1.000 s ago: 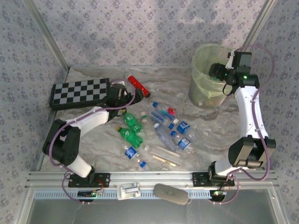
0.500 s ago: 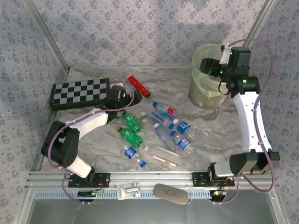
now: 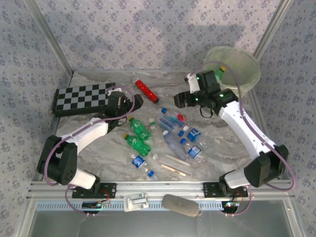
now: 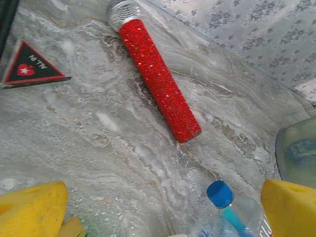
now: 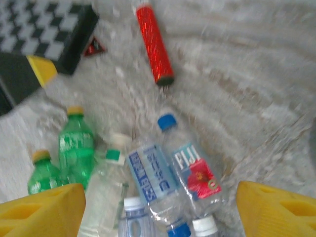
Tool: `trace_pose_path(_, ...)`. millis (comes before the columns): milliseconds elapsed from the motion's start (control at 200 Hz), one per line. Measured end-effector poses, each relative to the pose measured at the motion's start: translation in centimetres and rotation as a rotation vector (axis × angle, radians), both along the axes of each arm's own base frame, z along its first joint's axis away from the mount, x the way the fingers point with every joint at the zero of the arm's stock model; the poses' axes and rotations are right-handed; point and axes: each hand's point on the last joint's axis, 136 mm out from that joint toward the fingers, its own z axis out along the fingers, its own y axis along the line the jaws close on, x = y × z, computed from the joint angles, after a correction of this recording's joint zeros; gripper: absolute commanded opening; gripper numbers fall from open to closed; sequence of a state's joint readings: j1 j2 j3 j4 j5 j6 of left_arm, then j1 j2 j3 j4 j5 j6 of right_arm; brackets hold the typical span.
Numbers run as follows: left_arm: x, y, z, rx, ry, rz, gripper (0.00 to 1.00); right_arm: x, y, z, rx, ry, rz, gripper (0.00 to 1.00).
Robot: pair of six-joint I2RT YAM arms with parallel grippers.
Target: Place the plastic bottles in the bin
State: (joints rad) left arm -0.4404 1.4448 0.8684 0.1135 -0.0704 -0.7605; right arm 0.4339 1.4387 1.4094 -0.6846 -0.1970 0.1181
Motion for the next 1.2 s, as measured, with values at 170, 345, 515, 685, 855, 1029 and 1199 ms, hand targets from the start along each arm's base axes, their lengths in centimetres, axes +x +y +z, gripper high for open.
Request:
trace_pose_path(170,-0.5,2.6,-0.6,-0.021,0.021,0.077,1.0,0.0,1.5,-5.5,-0.099,0.128,0.08,0.8)
trace_pose_path(345,-1.3,5.9,-0.3,-0.03,0.012,0.176,1.0,1.1,1.9,-8.9,-0.213,0.21,0.135,0.79)
trace_pose_path(515,-2.1,8.4,1.1,-0.033,-0.028,0.25,1.0,2.5,1.9,-10.5,-0.3,0.231,0.167,0.79)
trace_pose_path(685,-2.9,9.9,1.3,-0.026,-0.041,0.297,1.0,3.4,1.7,-13.2,-0.379,0.273,0.198,0.79)
trace_pose_path(855,-3.5,10.3,0.2,-0.018,-0.018,0.311,1.0,3.6,1.2,-16.3,-0.445,0.33,0.219,0.78)
trace_pose_path(1029,-3.7,10.4,-0.2,-0.019,-0.006,0.315,1.0,3.9,0.9,-17.6,-0.481,0.346,0.225,0.78)
trace_pose_path(1199,-3.7,10.3,-0.3,-0.019,-0.003,0.314,1.0,4.4,1.0,-18.1,-0.492,0.348,0.225,0.76)
